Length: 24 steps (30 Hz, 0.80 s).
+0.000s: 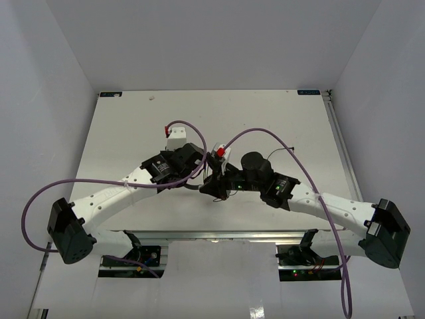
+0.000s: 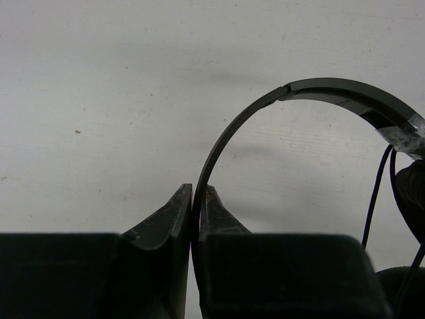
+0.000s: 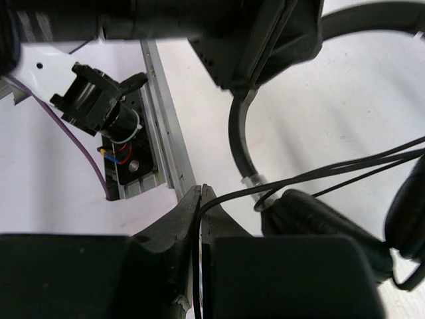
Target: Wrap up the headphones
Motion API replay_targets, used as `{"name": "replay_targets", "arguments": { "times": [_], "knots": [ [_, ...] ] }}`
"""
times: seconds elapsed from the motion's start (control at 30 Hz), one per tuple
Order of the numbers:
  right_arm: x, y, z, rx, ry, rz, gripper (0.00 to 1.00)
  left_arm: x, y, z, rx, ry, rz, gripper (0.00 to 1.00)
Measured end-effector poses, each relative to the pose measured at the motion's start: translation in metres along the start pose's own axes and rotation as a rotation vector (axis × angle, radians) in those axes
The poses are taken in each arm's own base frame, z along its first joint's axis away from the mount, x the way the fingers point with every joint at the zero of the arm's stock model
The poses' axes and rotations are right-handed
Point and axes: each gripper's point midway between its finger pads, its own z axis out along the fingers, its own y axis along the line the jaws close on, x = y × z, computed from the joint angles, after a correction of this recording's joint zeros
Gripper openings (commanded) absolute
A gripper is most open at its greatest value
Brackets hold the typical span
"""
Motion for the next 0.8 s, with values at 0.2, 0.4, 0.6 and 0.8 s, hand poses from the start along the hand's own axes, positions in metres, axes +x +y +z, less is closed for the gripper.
{"name": "replay_targets", "arguments": {
  "times": [0.2,0.4,0.6,0.8],
  "knots": [
    [0.018,0.005,0.005,0.006,0.0,0.005,0.08,-0.007,0.002,-0.005,0.003,-0.016,-0.064,0.0],
    [0.04,0.012,0.009,0.045,0.003,-0.016,0.08,-0.025,0.007,-0.025,0.065,-0.066,-0.168,0.0],
    [0.054,0.008,0.007,0.112,-0.021,-0.035,0.09,-0.037,0.012,-0.04,0.118,-0.093,-0.248,0.0],
    [0.052,0.014,0.01,0.131,-0.089,-0.08,0.1,-0.043,0.014,-0.051,0.157,-0.108,-0.303,0.0]
  ]
}}
